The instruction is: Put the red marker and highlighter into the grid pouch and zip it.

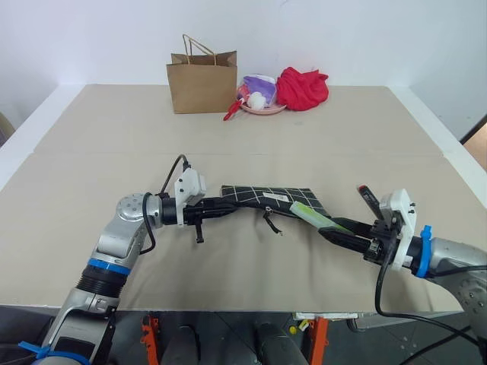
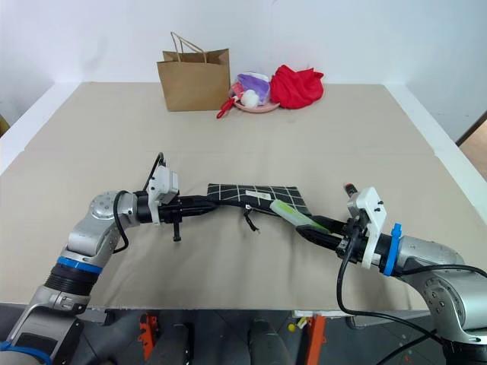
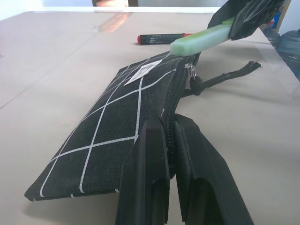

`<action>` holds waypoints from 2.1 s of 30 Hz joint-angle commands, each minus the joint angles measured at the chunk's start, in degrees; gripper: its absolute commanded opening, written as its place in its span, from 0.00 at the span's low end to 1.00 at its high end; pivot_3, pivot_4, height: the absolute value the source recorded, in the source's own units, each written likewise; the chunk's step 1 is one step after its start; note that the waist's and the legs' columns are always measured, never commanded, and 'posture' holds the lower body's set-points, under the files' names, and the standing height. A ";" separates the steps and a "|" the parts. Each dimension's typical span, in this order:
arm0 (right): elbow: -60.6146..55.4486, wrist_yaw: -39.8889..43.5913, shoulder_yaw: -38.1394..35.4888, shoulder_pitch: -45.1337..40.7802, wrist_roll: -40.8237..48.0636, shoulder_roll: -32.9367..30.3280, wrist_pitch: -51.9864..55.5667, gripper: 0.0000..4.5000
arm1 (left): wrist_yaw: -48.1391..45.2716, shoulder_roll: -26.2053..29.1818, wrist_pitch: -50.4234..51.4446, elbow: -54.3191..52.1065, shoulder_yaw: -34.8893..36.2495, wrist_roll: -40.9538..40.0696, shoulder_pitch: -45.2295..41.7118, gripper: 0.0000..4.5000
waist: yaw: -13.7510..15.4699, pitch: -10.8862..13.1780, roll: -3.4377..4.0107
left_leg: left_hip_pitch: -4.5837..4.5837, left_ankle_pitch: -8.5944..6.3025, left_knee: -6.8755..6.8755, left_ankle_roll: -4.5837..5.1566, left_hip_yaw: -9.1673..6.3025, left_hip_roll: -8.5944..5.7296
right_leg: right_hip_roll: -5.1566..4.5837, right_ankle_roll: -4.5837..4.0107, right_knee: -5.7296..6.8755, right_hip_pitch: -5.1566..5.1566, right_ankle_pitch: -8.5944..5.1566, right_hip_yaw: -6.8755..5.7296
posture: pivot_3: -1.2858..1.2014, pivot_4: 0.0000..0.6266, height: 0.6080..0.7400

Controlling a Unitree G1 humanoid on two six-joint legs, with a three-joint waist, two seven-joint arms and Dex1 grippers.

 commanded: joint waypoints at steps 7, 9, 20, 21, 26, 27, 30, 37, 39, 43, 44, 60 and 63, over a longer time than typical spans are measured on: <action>-1.57 2.91 -1.99 0.60 3.70 -2.53 0.99 0.25 | 0.43 -0.21 -0.31 -2.03 0.99 -0.69 -0.31 0.00 | 0.01 0.00 0.00 | 0.01 0.00 0.02 0.00 0.00 0.00 | 0.00 0.00 0.00 0.01 0.02 0.00 | 0.52 0.24 1.00; -1.22 3.15 -1.80 0.65 3.35 -2.60 0.74 0.25 | 0.44 -0.27 -0.28 -2.13 0.97 -0.72 -0.33 0.00 | 0.02 0.00 0.00 | 0.01 0.00 0.02 0.00 0.00 0.00 | 0.00 0.00 0.00 0.01 0.02 0.00 | 0.52 0.24 1.00; 3.66 3.30 0.49 -2.59 0.99 -3.07 1.69 0.25 | 0.42 -1.01 -0.85 -1.60 0.76 -0.51 -0.43 0.00 | -0.01 0.00 0.00 | 0.02 0.00 0.02 0.00 0.00 0.00 | 0.00 0.00 0.00 0.01 0.02 0.00 | 0.52 0.24 1.00; 3.90 3.35 0.93 -3.19 1.06 -3.15 2.14 0.25 | 0.37 -1.05 -0.91 -1.56 0.75 -0.47 -0.41 0.00 | 0.01 0.00 0.00 | 0.02 0.00 0.02 0.00 0.00 0.00 | 0.00 0.00 0.00 0.01 0.02 0.00 | 0.52 0.24 1.00; 5.34 4.42 4.26 -5.65 -0.92 -4.36 2.18 0.25 | 0.38 -1.44 -0.82 -1.87 0.67 -0.49 -0.19 0.00 | 0.01 0.00 0.00 | 0.00 0.00 0.02 0.00 0.00 0.00 | 0.00 0.01 0.00 0.00 0.02 0.00 | 0.52 0.24 1.00; 5.74 4.02 5.12 -6.50 -1.55 -4.54 2.37 0.25 | 0.38 -1.56 -0.74 -2.10 0.56 -0.51 -0.11 0.00 | 0.02 0.00 0.00 | 0.00 0.00 0.02 0.00 0.00 0.00 | 0.00 0.01 0.00 0.00 0.02 0.00 | 0.52 0.24 1.00; 7.04 3.34 7.68 -10.10 -2.13 -4.72 4.58 0.25 | 0.41 -1.97 -0.54 -2.82 0.14 -0.55 0.17 0.00 | -0.03 0.00 0.00 | 0.02 0.00 0.03 0.00 0.00 0.00 | 0.00 0.00 0.00 0.00 0.04 0.00 | 0.52 0.24 1.00; 9.53 1.39 9.84 -16.81 -1.69 -3.40 9.78 0.55 | 1.01 -2.66 -0.02 -4.07 -0.38 -0.67 0.84 0.00 | 0.03 0.00 0.00 | 0.00 0.00 0.02 0.00 0.00 0.00 | 0.00 0.01 0.00 0.00 0.03 0.00 | 0.52 0.24 1.00; 9.74 1.17 9.70 -16.83 -3.00 -3.21 7.93 0.76 | 1.38 -2.79 0.29 -4.65 -0.44 -0.88 1.17 0.00 | 0.03 0.00 0.00 | 0.00 0.00 0.02 0.00 0.00 0.00 | 0.00 0.02 0.00 0.00 0.02 0.00 | 0.52 0.24 1.00; 8.14 2.67 7.37 -14.36 -3.20 -4.60 6.45 0.98 | 1.75 -2.73 0.61 -4.86 -0.27 -0.92 1.23 0.00 | 0.04 0.00 0.00 | -0.02 0.00 0.01 0.01 0.00 0.00 | 0.00 0.03 0.00 -0.01 0.00 0.00 | 0.52 0.24 1.00; 7.88 3.11 6.51 -13.67 -2.91 -5.06 6.36 0.98 | 1.73 -2.65 0.67 -4.81 -0.17 -0.96 1.17 0.00 | 0.06 0.00 0.00 | -0.02 0.00 0.01 0.01 0.00 0.00 | 0.00 0.03 0.00 -0.01 0.00 0.00 | 0.52 0.24 1.00; 17.32 -16.66 -8.31 -3.95 -19.10 0.29 -8.33 0.98 | 1.22 -1.61 -0.03 -3.00 0.35 -0.47 0.26 0.00 | 0.02 -0.03 0.04 | 0.04 0.00 0.04 0.01 0.00 0.00 | 0.02 0.00 0.02 0.01 0.04 0.00 | 0.52 0.24 1.00; 17.14 -19.85 -7.60 -3.42 -20.35 3.83 -8.97 0.98 | 1.09 -1.58 -0.01 -2.95 0.25 -0.45 0.14 0.00 | -0.12 -0.04 0.07 | 0.02 0.00 0.03 0.01 0.01 -0.01 | 0.01 0.00 0.02 0.00 0.04 0.01 | 0.52 0.24 1.00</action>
